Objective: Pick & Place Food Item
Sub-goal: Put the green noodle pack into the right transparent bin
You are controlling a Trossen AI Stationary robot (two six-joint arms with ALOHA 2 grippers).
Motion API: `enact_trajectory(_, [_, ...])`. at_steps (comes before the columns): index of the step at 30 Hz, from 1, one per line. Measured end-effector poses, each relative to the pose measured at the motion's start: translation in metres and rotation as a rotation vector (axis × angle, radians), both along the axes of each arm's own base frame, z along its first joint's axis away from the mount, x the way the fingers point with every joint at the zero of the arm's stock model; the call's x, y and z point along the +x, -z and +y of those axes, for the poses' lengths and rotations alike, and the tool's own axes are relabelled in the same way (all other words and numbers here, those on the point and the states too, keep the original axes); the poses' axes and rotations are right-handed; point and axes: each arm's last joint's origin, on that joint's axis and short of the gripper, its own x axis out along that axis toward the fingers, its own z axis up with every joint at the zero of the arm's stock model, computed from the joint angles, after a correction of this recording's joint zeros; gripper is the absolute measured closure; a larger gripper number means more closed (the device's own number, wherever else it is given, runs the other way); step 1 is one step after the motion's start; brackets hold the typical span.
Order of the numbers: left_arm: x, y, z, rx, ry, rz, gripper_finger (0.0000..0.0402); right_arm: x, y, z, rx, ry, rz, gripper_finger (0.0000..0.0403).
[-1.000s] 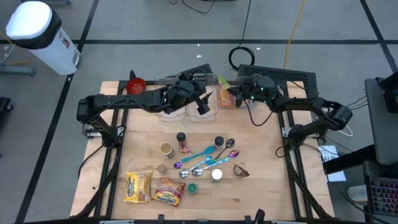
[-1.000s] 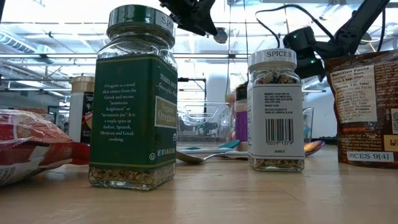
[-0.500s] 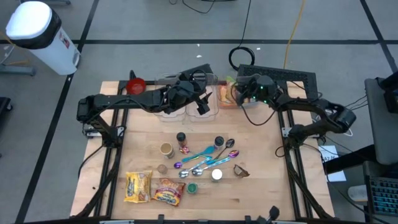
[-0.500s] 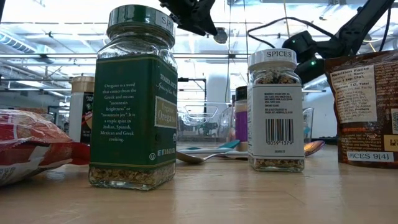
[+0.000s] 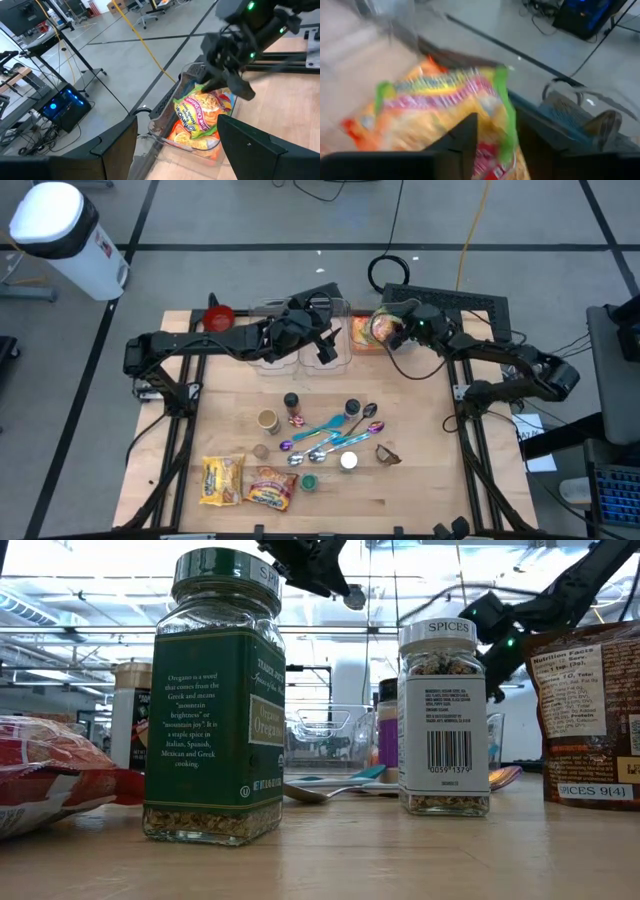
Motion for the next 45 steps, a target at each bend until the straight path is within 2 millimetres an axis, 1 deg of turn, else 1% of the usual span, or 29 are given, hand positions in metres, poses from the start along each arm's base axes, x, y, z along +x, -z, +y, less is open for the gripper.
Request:
enact_trajectory(2, [0.000, 0.000, 0.000, 0.000, 0.000, 0.000, 0.0119, -0.003, -0.009, 0.003, -0.011, 0.003, -0.045, 0.0237])
enact_trajectory(4, [0.000, 0.000, 0.000, 0.000, 0.000, 0.000, 0.0119, -0.006, -0.019, 0.006, 0.000, -0.042, -0.129, 0.0206])
enact_trajectory(5, [0.000, 0.000, 0.000, 0.000, 0.001, 0.000, 0.0119, -0.008, -0.023, 0.008, 0.032, -0.070, -0.188, 0.0192])
enact_trajectory(7, [0.000, 0.000, 0.000, 0.000, 0.001, 0.000, 0.0119, -0.013, -0.028, 0.009, 0.153, -0.130, -0.333, 0.0172])
enact_trajectory(9, [0.000, 0.000, 0.000, 0.000, 0.001, 0.000, 0.0119, -0.018, -0.027, 0.008, 0.308, -0.163, -0.438, 0.0163])
enact_trajectory(11, [0.000, 0.000, 0.000, 0.000, 0.001, 0.000, 0.0119, -0.022, -0.023, 0.007, 0.413, -0.154, -0.463, 0.0162])
enact_trajectory(12, [0.000, 0.000, 0.000, 0.000, 0.001, -0.001, 0.0119, -0.025, -0.020, 0.006, 0.437, -0.136, -0.459, 0.0163])
enact_trajectory(16, [0.000, 0.000, 0.000, 0.000, 0.002, -0.001, 0.0119, -0.031, -0.011, 0.002, 0.496, -0.065, -0.431, 0.0172])
enact_trajectory(20, [0.000, 0.000, 0.000, -0.001, 0.003, -0.001, 0.0119, -0.029, -0.001, -0.003, 0.539, -0.040, -0.413, 0.0180])
enact_trajectory(26, [0.000, 0.000, 0.000, -0.001, 0.003, -0.001, 0.0119, -0.023, 0.007, -0.011, 0.547, -0.024, -0.429, 0.0182])
enact_trajectory(30, [0.000, 0.000, 0.000, -0.001, 0.003, -0.001, 0.0119, -0.021, 0.007, -0.014, 0.520, -0.042, -0.441, 0.0191])
enact_trajectory(34, [0.000, 0.000, 0.000, -0.001, 0.003, -0.001, 0.0119, -0.021, 0.006, -0.013, 0.484, -0.080, -0.415, 0.0204])
enact_trajectory(36, [0.000, 0.000, 0.000, -0.001, 0.003, -0.001, 0.0119, -0.020, -0.001, -0.013, 0.451, -0.102, -0.409, 0.0209])
enact_trajectory(40, [0.000, 0.000, 0.000, -0.001, 0.003, -0.001, 0.0119, -0.017, -0.029, -0.018, 0.384, -0.142, -0.402, 0.0213])
enact_trajectory(43, [0.000, 0.000, 0.000, -0.001, 0.004, -0.001, 0.0119, -0.011, -0.049, -0.019, 0.395, -0.154, -0.308, 0.0213])
enact_trajectory(45, [0.000, 0.000, 0.000, -0.001, 0.004, -0.001, 0.0119, -0.005, -0.056, -0.019, 0.400, -0.134, -0.221, 0.0213])
